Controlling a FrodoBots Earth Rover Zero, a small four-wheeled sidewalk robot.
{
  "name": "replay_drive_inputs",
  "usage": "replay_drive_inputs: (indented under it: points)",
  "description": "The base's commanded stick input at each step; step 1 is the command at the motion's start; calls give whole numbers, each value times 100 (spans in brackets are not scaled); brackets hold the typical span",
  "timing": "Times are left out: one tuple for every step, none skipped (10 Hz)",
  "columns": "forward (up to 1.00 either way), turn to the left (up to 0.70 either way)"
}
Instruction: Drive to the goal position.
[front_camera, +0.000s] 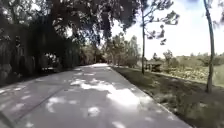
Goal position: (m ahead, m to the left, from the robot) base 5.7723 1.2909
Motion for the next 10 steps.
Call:
replay_drive_inputs:
  points:
    - [85, 0]
    - [85, 0]
    - [85, 0]
    - [85, 0]
    - [85, 0]
    - [85, 0]
    - [85, 0]
    - [85, 0]
    - [85, 0]
    - [85, 0]
